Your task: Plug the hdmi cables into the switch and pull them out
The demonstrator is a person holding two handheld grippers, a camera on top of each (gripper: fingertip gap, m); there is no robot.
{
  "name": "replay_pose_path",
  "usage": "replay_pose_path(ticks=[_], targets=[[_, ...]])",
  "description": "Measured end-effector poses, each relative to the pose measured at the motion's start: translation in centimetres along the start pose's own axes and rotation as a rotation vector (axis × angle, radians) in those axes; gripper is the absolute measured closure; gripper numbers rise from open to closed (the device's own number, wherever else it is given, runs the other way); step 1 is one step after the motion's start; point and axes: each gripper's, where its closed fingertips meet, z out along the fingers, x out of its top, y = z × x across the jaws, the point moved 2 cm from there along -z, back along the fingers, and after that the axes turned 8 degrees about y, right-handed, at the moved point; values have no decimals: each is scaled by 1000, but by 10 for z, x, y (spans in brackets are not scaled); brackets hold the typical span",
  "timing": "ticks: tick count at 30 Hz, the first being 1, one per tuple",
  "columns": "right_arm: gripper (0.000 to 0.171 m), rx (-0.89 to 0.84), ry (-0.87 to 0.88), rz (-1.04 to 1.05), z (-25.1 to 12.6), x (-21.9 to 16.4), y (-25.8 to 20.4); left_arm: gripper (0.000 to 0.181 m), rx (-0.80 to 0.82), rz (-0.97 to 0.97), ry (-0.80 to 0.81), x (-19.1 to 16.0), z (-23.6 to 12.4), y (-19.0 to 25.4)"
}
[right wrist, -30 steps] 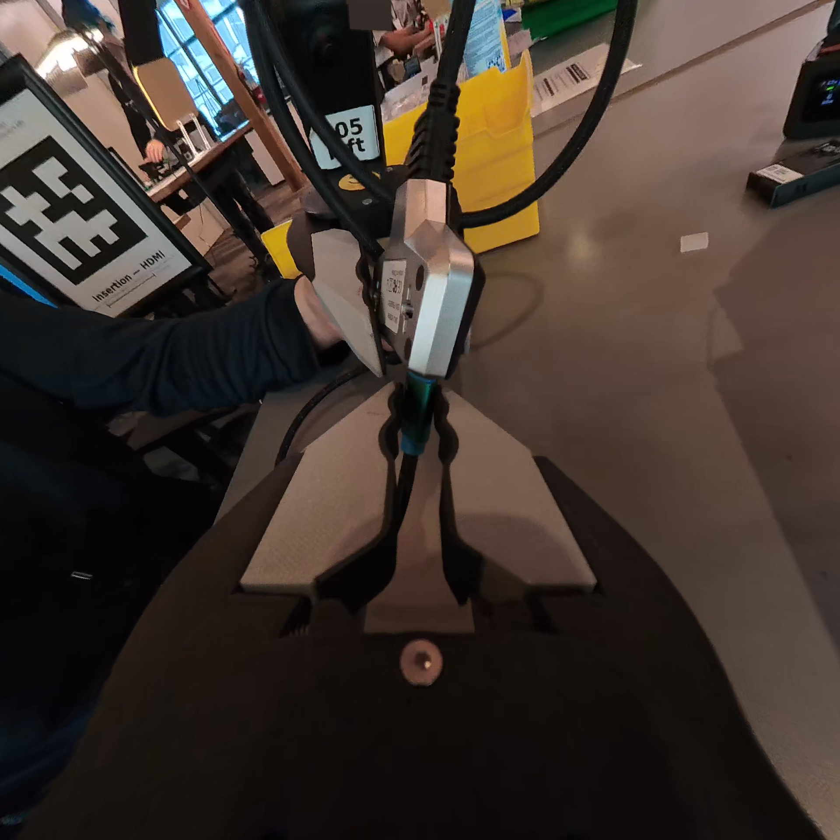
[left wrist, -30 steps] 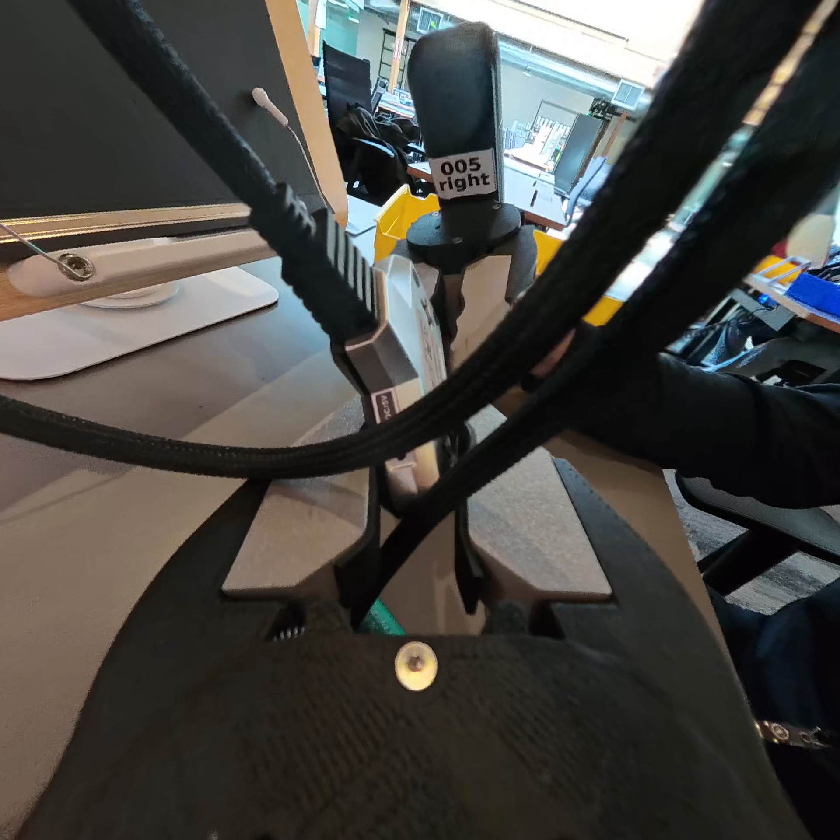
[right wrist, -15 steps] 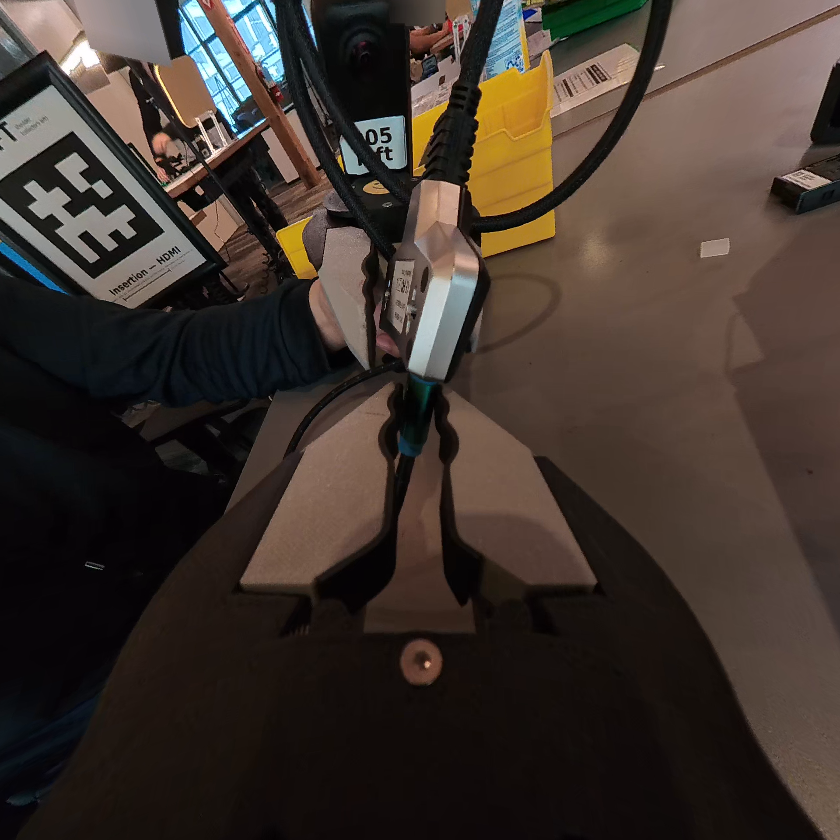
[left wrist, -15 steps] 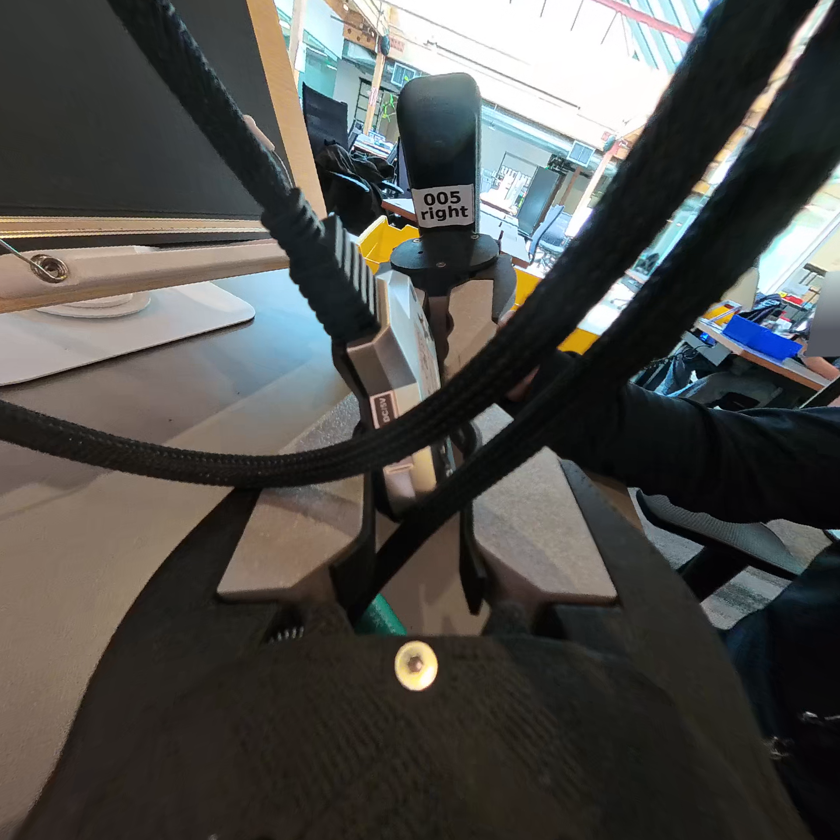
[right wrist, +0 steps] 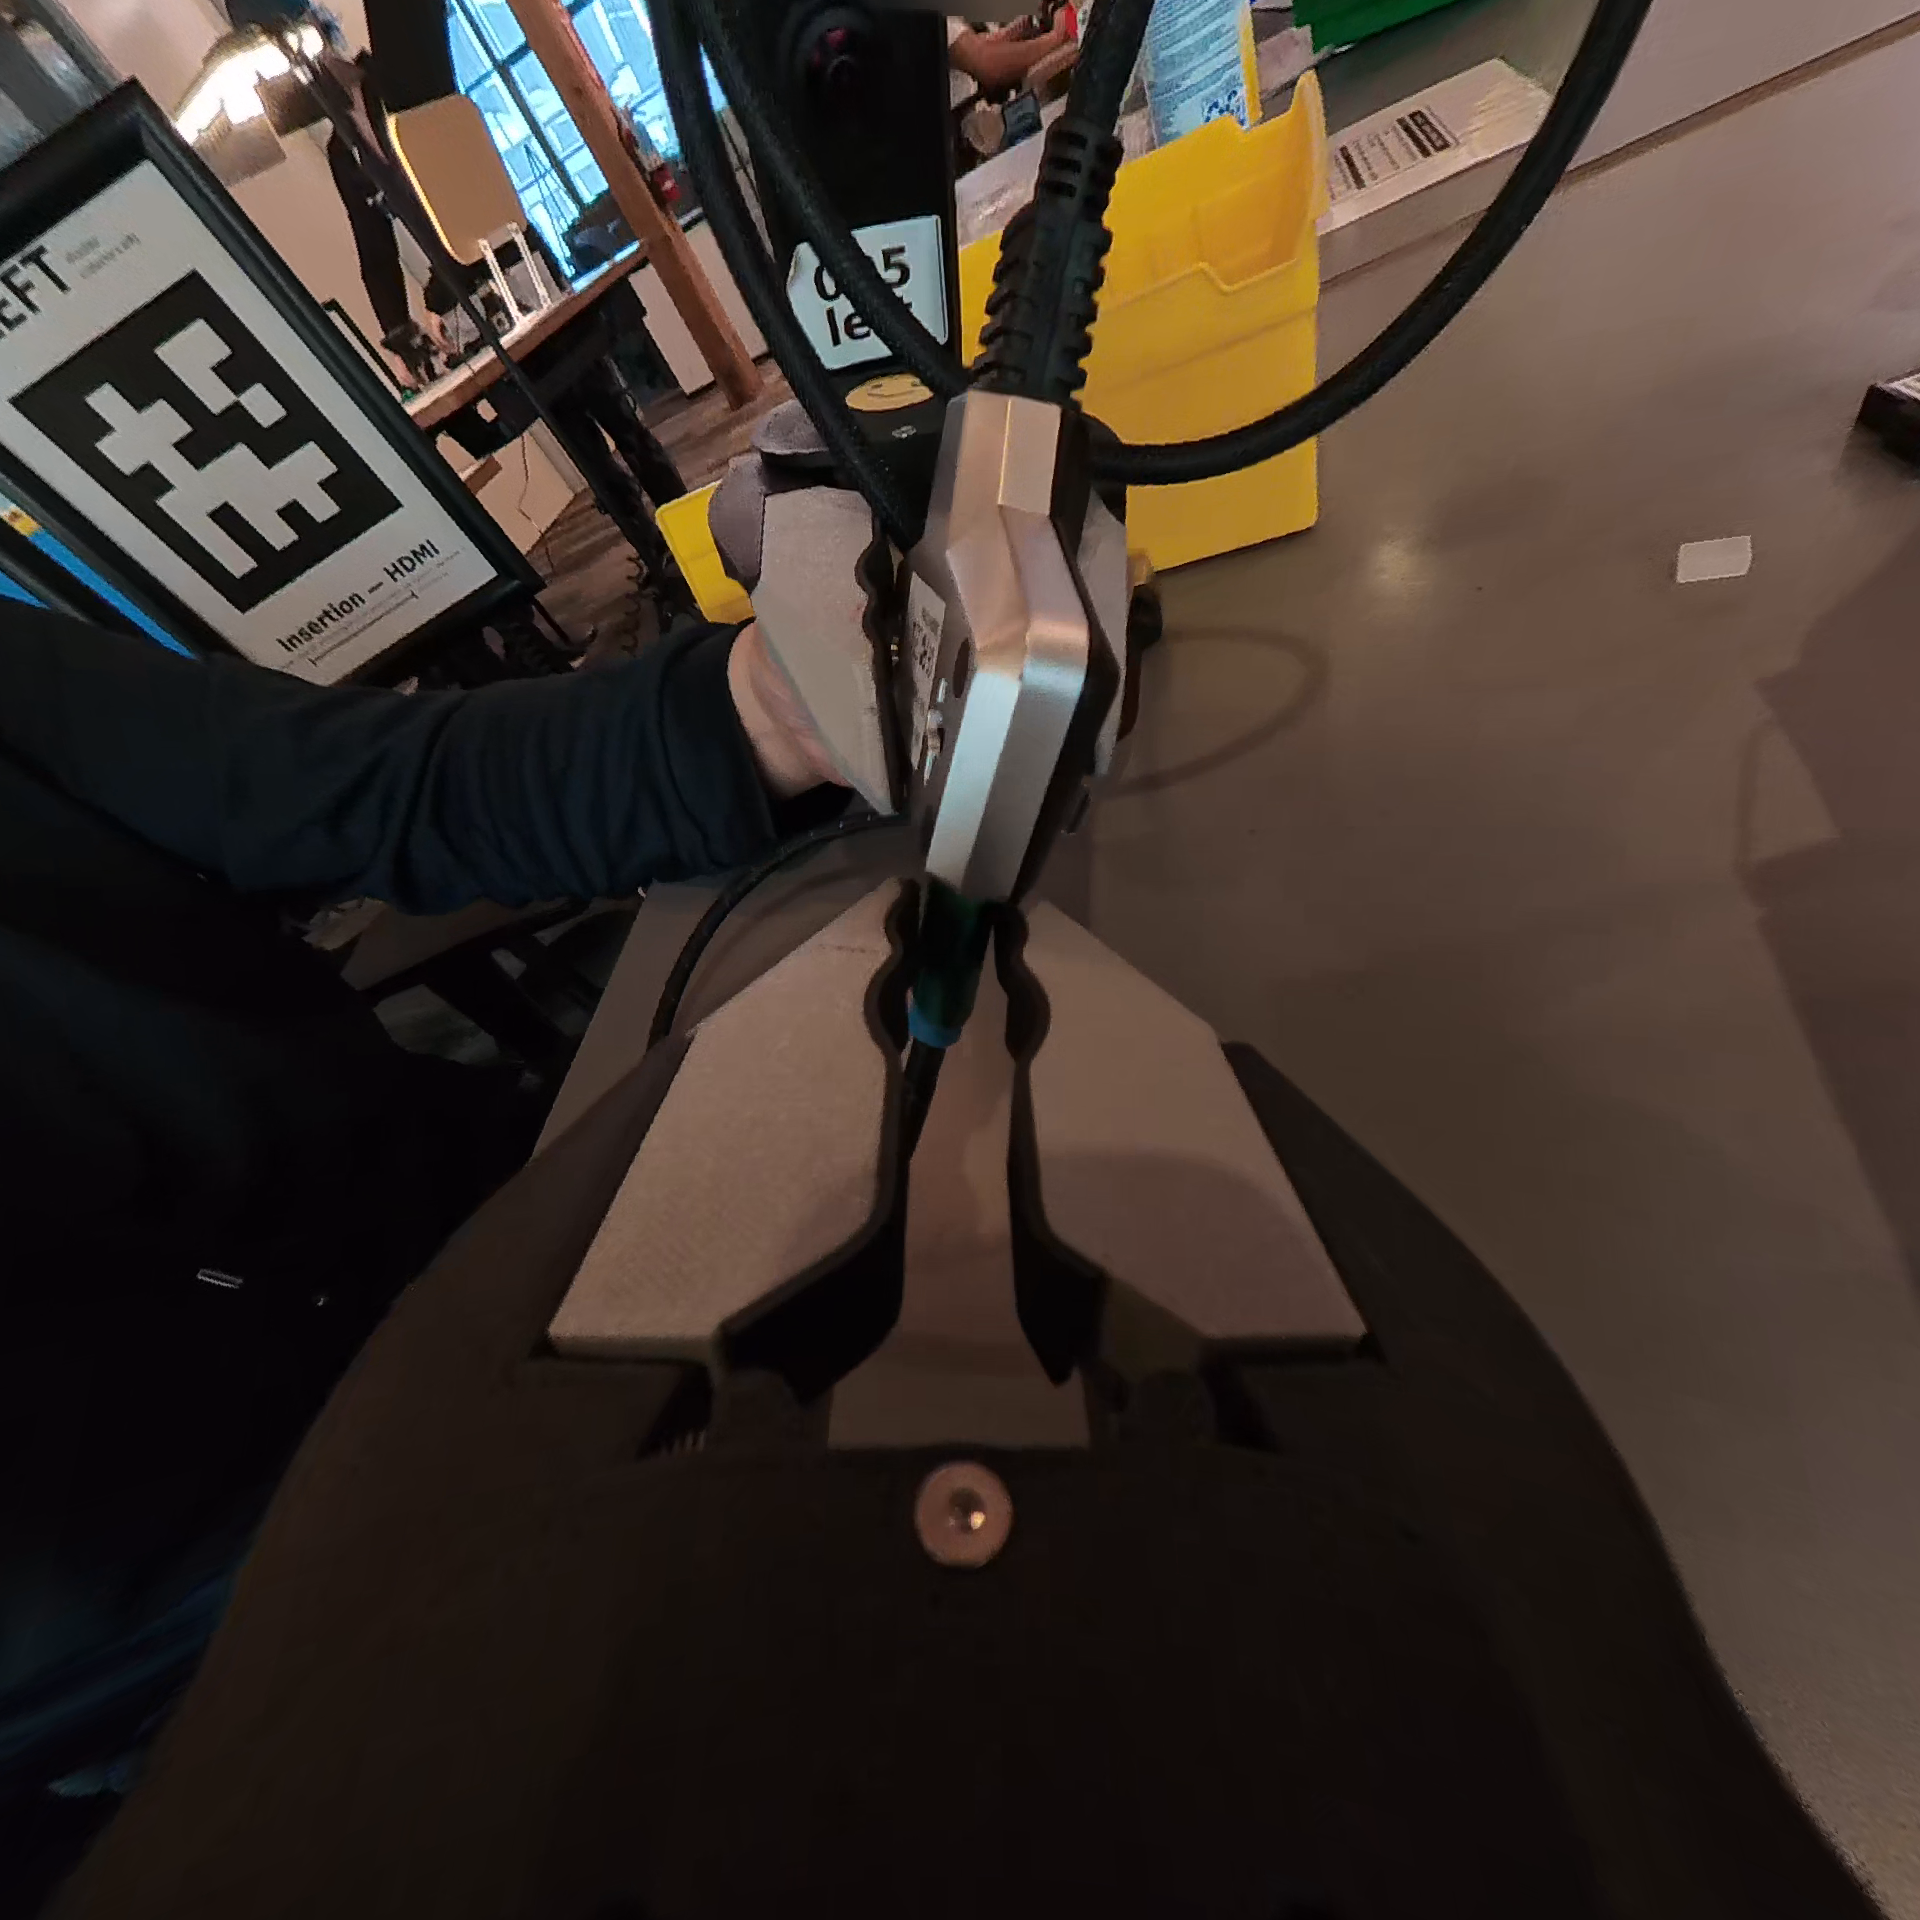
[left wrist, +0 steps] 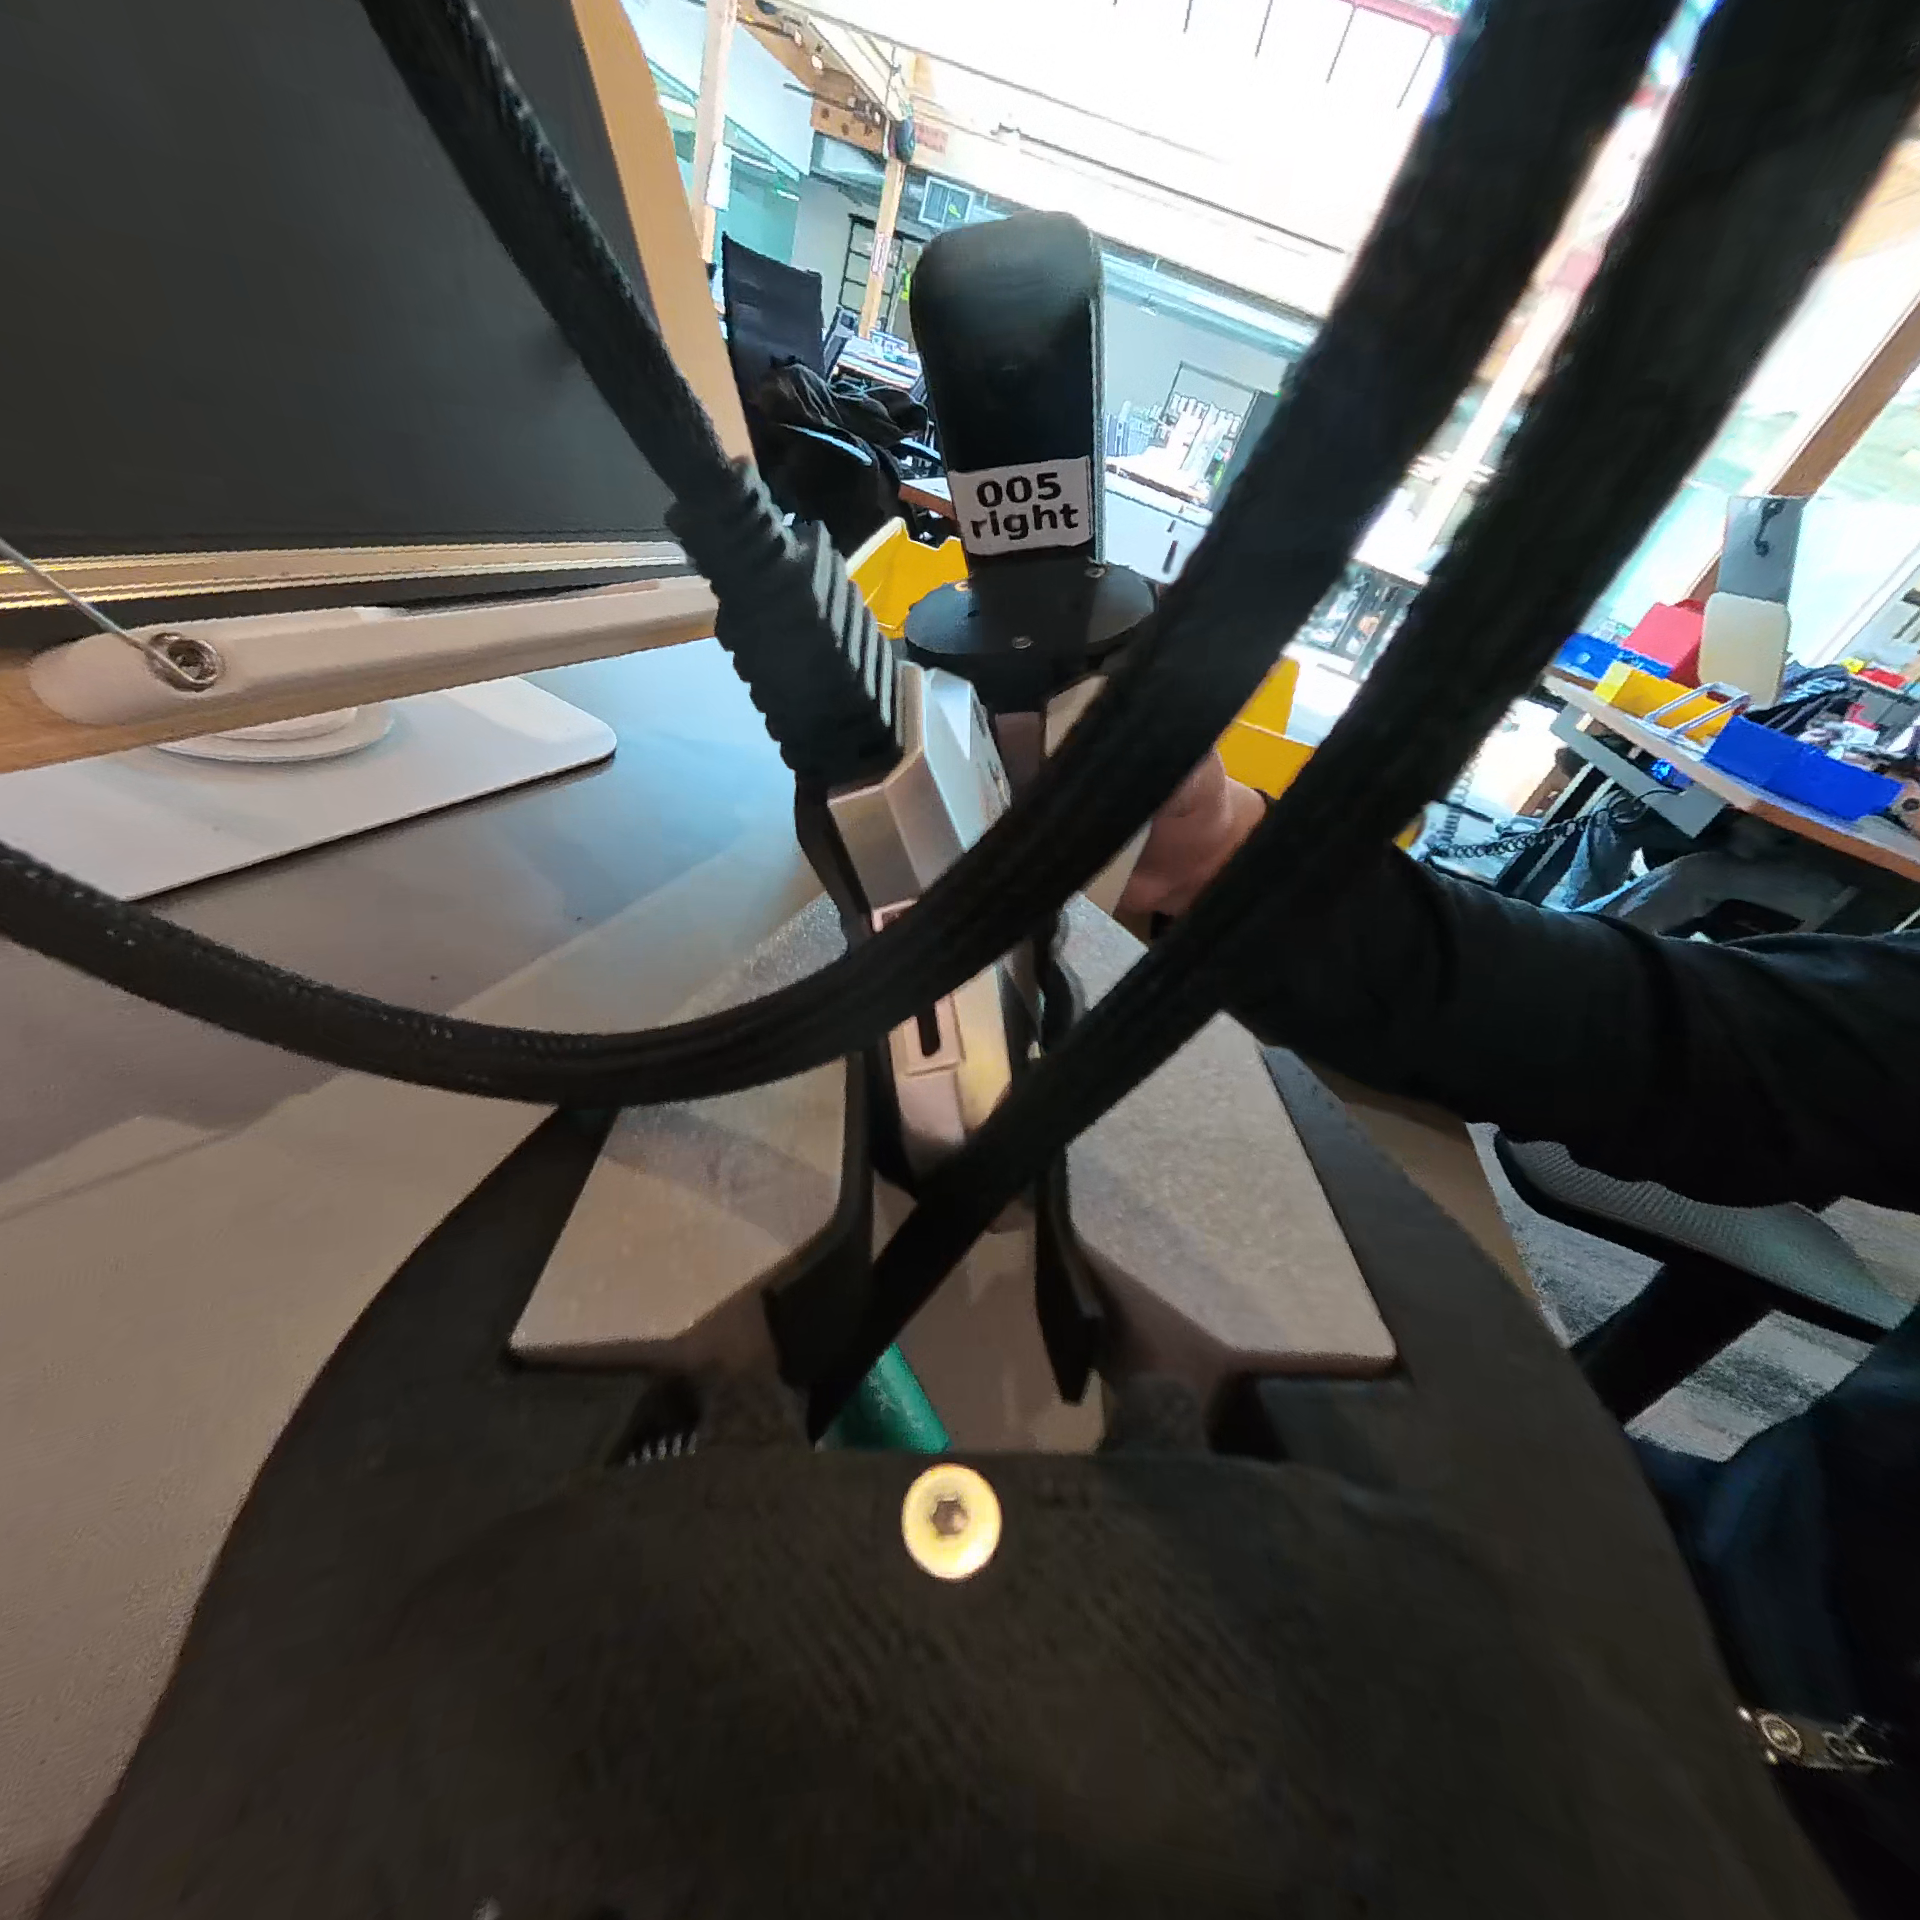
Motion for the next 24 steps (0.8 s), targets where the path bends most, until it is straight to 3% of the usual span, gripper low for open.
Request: replay_pose_path(ticks=[24], targets=[[163,26,305,255,-4,23,24,154,122,19,87,9,-7,-20]])
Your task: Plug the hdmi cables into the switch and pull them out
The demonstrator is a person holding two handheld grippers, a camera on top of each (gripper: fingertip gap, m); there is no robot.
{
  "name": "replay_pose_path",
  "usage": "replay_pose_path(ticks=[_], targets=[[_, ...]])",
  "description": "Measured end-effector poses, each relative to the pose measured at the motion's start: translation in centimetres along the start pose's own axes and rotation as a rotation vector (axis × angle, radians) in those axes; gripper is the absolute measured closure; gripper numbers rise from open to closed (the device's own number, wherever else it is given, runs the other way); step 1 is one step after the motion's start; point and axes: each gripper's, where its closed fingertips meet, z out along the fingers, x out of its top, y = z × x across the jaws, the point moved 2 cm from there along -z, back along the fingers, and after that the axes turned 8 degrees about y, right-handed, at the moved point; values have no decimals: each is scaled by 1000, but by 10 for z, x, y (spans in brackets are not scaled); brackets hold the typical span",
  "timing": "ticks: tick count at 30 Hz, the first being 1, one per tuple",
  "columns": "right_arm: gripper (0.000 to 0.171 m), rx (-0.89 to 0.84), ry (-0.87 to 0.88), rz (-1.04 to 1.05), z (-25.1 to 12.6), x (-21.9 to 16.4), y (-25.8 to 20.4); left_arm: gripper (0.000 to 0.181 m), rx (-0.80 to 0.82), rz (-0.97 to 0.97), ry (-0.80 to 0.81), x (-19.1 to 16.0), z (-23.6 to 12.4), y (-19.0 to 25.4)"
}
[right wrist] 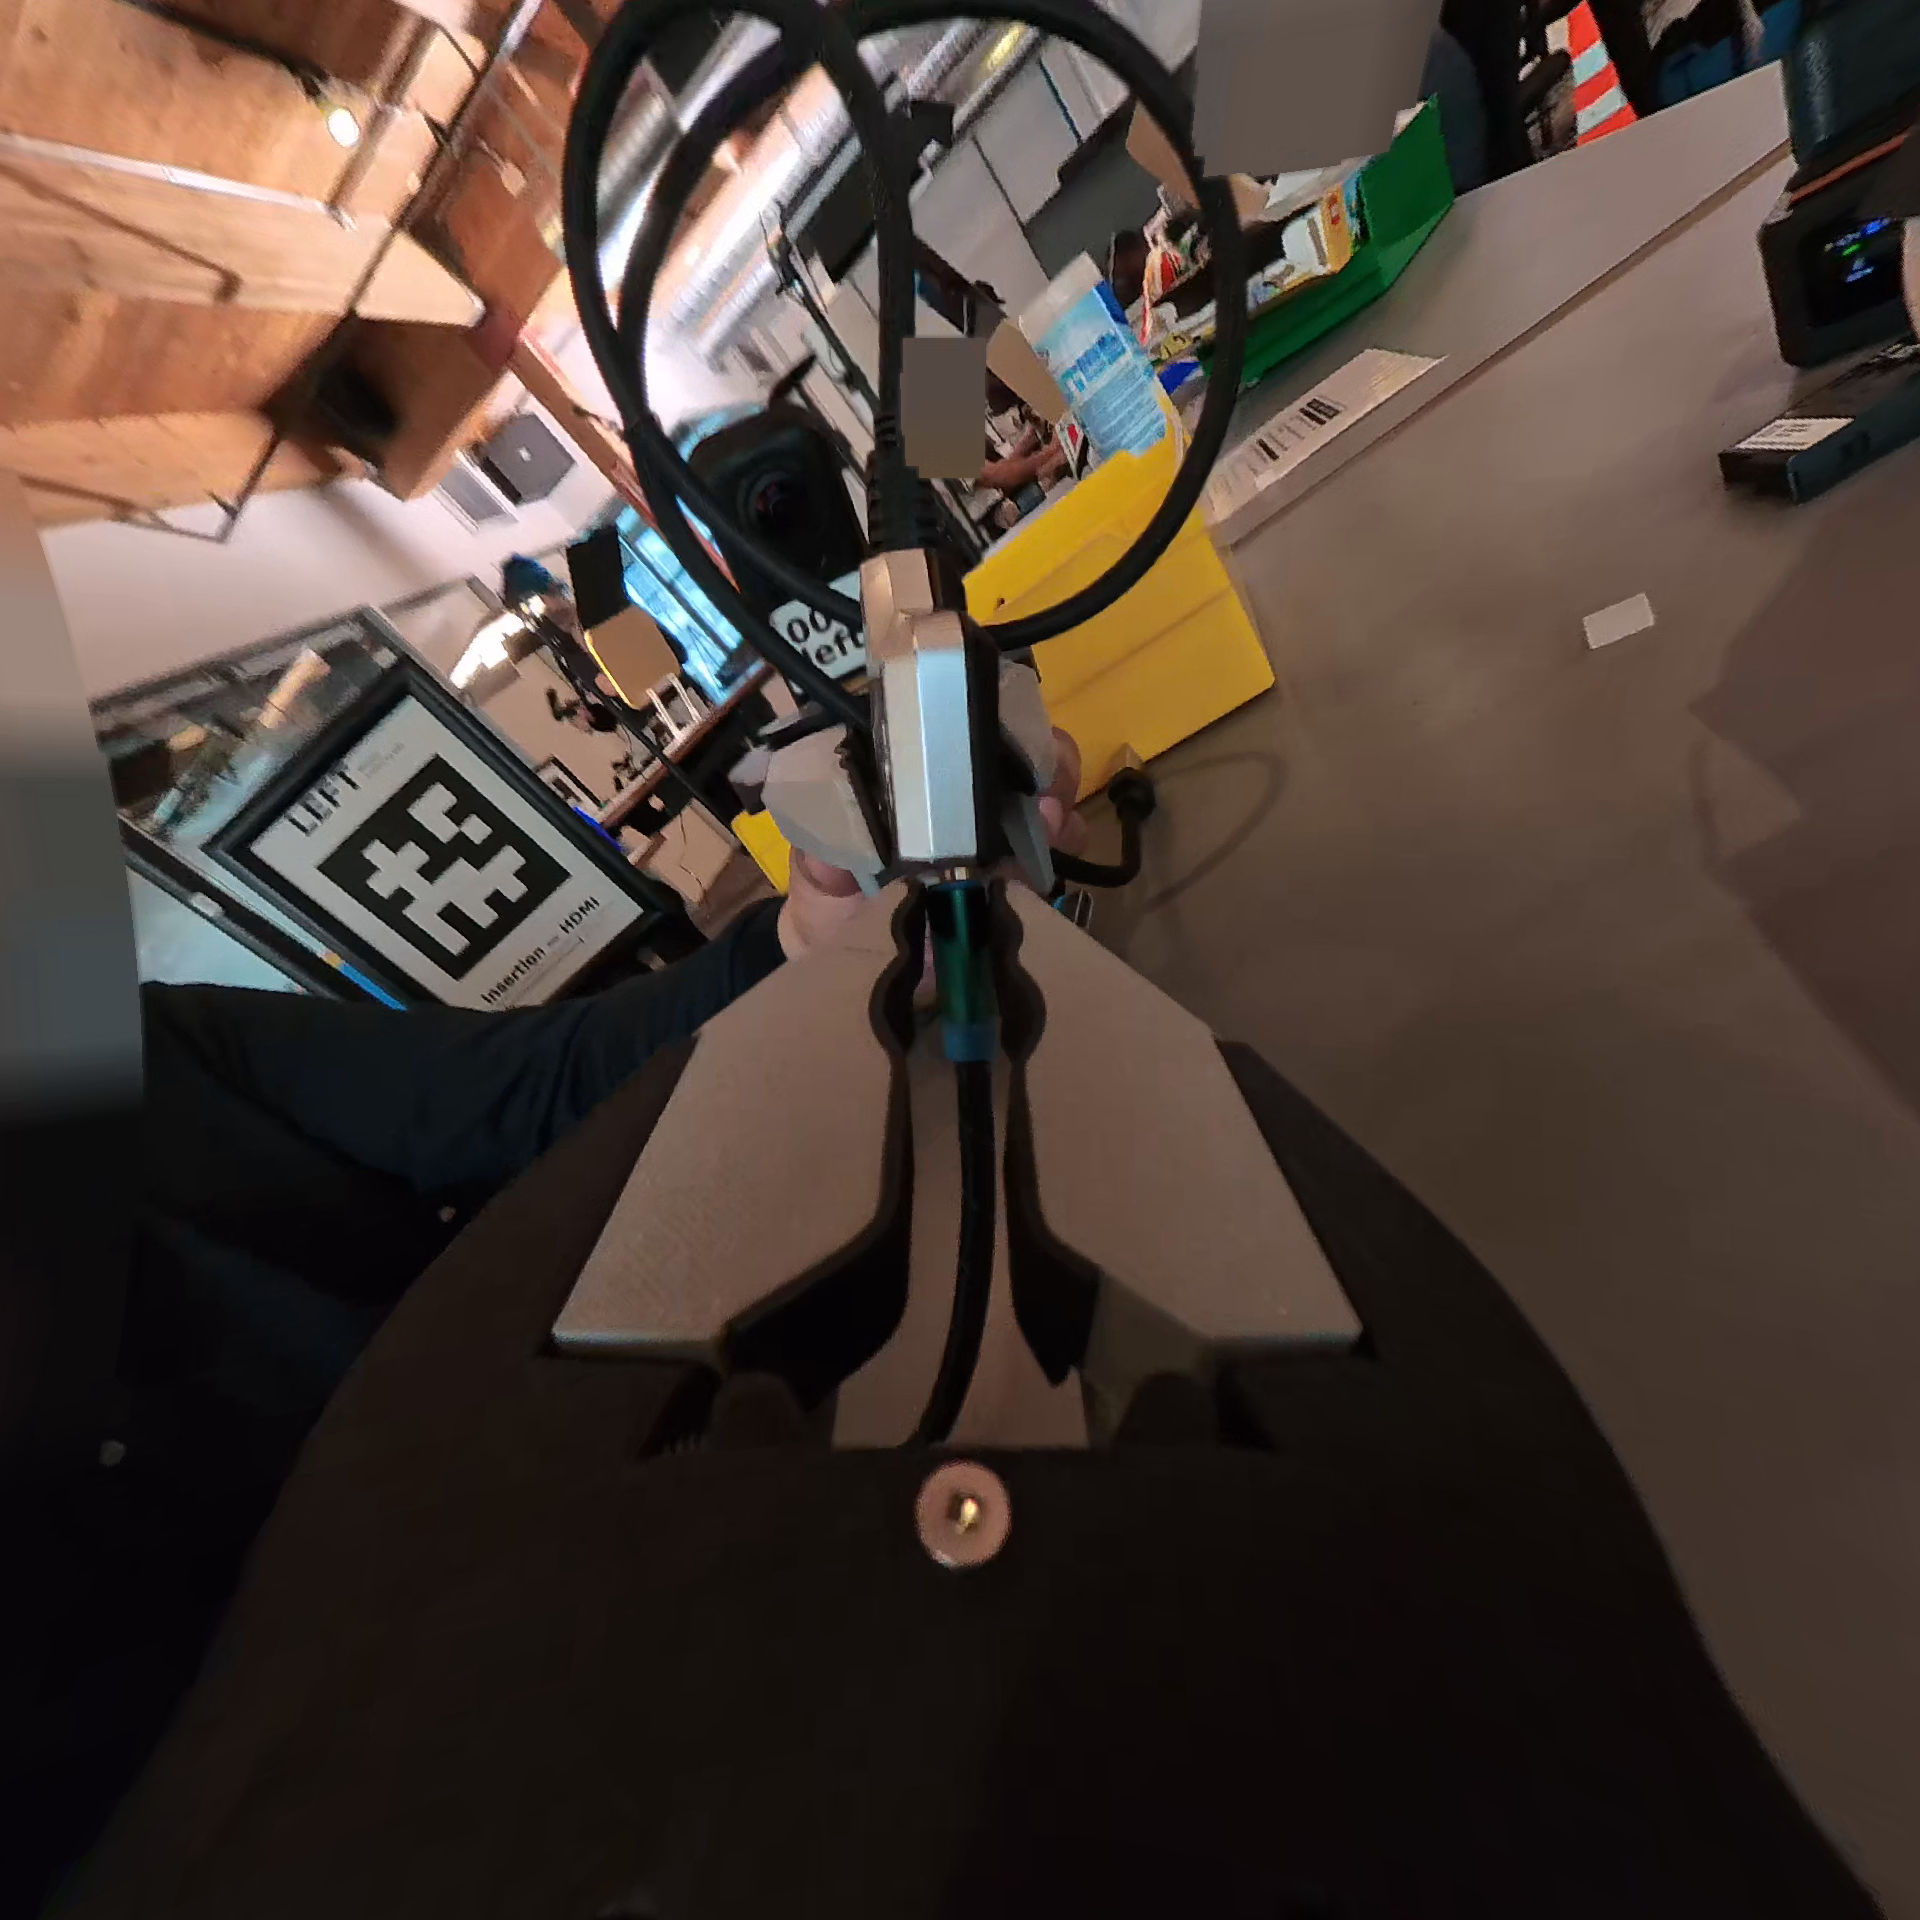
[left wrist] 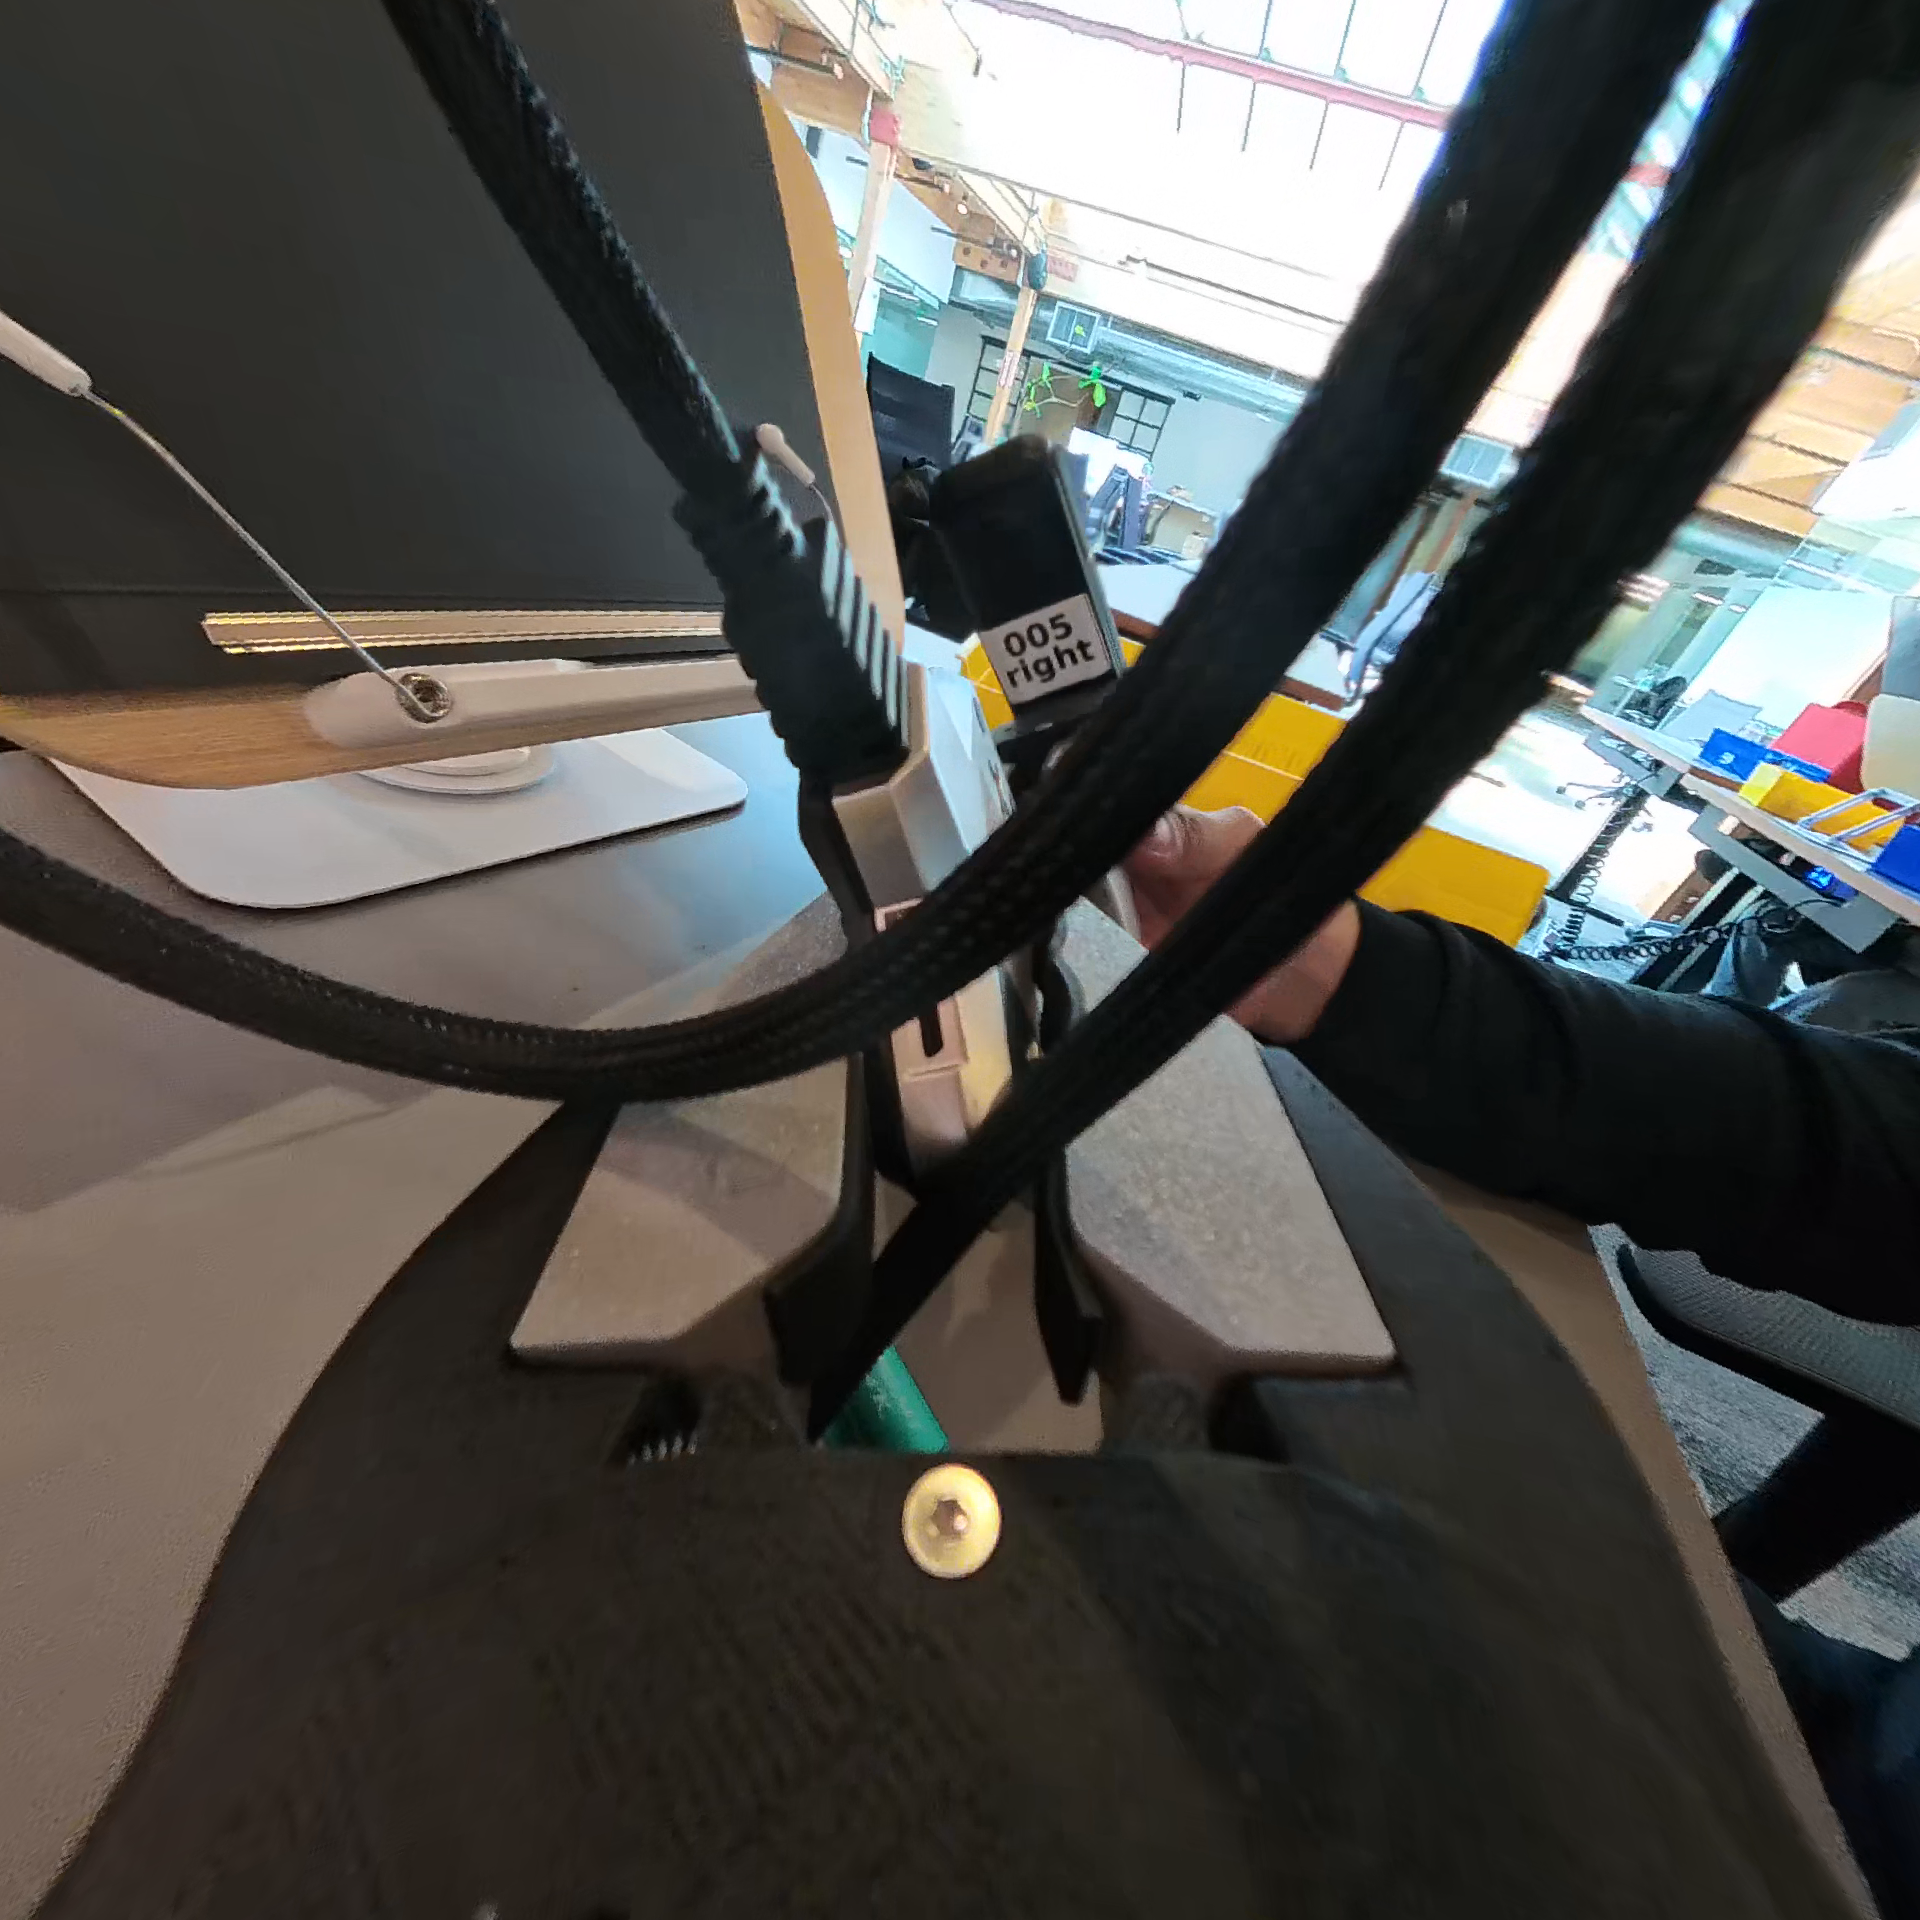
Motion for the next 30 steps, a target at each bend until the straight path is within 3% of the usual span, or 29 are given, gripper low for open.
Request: replay_pose_path(ticks=[8,13,20,27,30], targets=[[163,34,128,43,11,9,-2,154,15,-16,64,11,-5,-3],[162,30,-106,-111,8,-6,-13,154,-83,-17,-28,4,-7,10],[162,51,-241,-186,2,-19,-21,155,-133,35,-94,-3,-8,21],[162,60,-338,-201,-6,-30,-27,154,-186,41,-141,-11,-7,31],[163,35,-285,-161,-5,-26,-22,154,-148,66,-125,-9,-5,26]])
